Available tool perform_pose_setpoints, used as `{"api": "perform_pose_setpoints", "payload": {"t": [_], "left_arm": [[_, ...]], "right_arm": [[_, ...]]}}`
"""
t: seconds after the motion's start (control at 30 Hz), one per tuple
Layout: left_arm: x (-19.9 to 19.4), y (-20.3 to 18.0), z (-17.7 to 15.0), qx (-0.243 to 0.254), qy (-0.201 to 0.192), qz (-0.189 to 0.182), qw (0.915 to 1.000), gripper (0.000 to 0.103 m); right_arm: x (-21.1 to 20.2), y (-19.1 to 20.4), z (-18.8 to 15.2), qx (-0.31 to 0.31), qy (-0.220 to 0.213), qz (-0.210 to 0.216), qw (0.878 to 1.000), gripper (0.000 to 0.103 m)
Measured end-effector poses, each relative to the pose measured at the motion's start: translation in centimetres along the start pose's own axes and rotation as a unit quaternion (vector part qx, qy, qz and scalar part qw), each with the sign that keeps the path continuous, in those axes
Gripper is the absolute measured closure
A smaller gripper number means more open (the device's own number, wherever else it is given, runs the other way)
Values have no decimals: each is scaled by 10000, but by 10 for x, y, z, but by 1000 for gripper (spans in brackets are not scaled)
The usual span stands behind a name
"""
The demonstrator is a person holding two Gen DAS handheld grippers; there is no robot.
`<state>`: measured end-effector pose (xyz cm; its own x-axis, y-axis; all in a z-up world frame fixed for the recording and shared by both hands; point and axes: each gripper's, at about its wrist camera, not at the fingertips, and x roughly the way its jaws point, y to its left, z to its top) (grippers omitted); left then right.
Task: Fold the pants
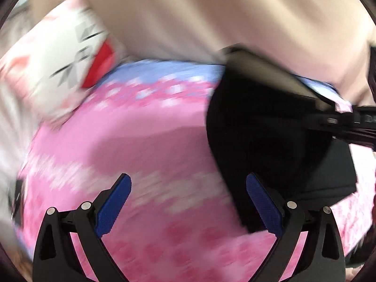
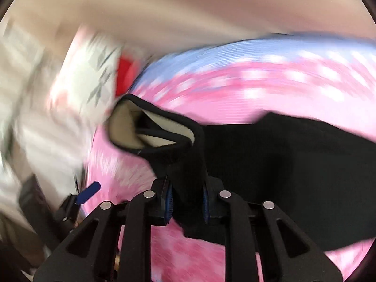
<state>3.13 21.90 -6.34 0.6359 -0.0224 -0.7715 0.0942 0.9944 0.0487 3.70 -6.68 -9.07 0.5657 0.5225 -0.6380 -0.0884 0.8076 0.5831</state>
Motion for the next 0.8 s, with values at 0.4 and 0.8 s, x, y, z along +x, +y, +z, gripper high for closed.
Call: {"api": "perform_pose_setpoints", "payload": {"t": [0.4, 0.8], "left_arm": [[70, -190, 1, 1276, 964, -808, 9838, 6], [76, -241, -20, 1482, 1187, -264, 9815, 6]], "right_arm": [[-56, -251, -80, 2602, -238, 76, 9652, 78], [-93, -207, -19, 448, -188, -411, 9980, 36]]}}
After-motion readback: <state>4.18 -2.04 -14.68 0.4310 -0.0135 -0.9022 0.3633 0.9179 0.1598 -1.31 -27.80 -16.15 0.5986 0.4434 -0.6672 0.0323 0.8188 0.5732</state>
